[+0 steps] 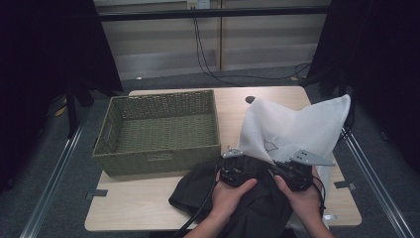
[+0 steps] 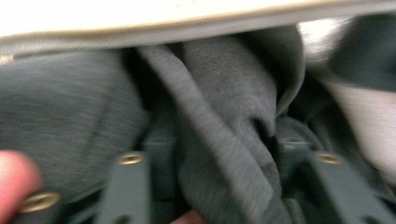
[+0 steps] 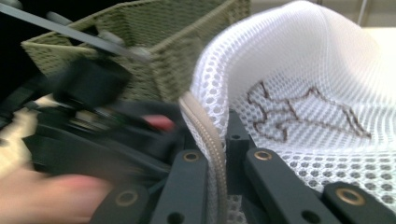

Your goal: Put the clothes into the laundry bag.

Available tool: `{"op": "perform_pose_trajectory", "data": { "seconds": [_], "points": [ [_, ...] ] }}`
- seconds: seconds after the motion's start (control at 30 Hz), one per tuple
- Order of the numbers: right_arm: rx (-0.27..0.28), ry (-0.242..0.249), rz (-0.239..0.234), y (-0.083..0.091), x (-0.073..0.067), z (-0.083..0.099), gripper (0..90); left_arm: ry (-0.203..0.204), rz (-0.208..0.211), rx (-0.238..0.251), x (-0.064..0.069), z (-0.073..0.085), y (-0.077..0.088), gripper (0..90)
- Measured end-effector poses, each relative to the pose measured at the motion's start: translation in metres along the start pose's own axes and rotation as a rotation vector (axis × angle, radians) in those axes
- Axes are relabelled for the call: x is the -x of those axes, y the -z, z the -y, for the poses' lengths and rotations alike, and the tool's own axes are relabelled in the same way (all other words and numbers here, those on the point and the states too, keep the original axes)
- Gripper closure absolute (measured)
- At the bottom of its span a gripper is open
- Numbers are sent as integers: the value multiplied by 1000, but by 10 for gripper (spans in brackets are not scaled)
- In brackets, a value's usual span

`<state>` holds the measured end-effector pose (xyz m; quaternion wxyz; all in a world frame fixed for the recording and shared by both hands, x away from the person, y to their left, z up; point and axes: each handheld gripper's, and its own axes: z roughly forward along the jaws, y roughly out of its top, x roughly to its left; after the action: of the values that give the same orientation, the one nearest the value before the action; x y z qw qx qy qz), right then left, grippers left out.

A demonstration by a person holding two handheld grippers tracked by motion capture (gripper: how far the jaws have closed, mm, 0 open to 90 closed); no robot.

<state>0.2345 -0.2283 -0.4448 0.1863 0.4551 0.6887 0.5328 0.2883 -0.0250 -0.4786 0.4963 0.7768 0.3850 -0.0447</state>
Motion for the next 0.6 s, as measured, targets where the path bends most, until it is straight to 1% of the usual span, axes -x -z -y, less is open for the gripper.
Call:
{"op": "perform_pose_trajectory", "data": {
  "seconds": [0.03,0.07,0.1,0.13,0.17,0.2,0.23,0.27,0.3,0.33,0.37,0.4,0.43,0.47,0.5,0.53,0.57,0.6],
  "points": [
    [-2,-8,4,1,3,1,891,-42,-7,-13,4,-2,6,388],
    [1,-14,10,1,6,1,891,-76,-22,-15,7,-4,11,321],
    [3,-14,13,2,8,1,891,-151,-62,-27,11,-6,21,263],
    [5,-14,18,3,10,1,891,-195,-92,-25,13,-8,29,202],
    [10,-21,19,3,10,1,890,-211,-122,-18,13,-9,37,151],
    [6,-18,23,3,11,1,890,-219,-146,-13,12,-10,42,95],
    [5,-19,24,3,11,1,890,-222,-167,-23,9,-10,48,66],
    [5,-18,24,2,12,1,890,-227,-160,-45,6,-10,50,62],
    [5,-15,26,2,11,1,890,-231,-149,-91,3,-8,49,57],
    [3,-16,26,1,11,1,890,-222,-134,-138,0,-5,45,57],
    [4,-23,26,1,10,1,889,-221,-110,-197,-2,-2,41,48],
    [4,-22,25,0,10,1,889,-227,-81,-230,-5,3,35,33],
    [1,-20,25,0,10,1,889,-245,-77,-263,-5,6,31,25],
    [-1,-16,25,-1,10,1,889,-240,-80,-267,-4,8,27,26],
    [-4,-15,25,-2,9,2,889,-259,-93,-292,-5,9,24,27],
    [-6,-16,23,-3,8,2,889,-251,-106,-297,-4,9,23,39],
    [-9,-9,24,-3,8,2,889,-249,-102,-300,-2,8,21,58],
    [-9,-11,25,-5,6,3,889,-276,-105,-316,-1,8,21,106]
  ]
}}
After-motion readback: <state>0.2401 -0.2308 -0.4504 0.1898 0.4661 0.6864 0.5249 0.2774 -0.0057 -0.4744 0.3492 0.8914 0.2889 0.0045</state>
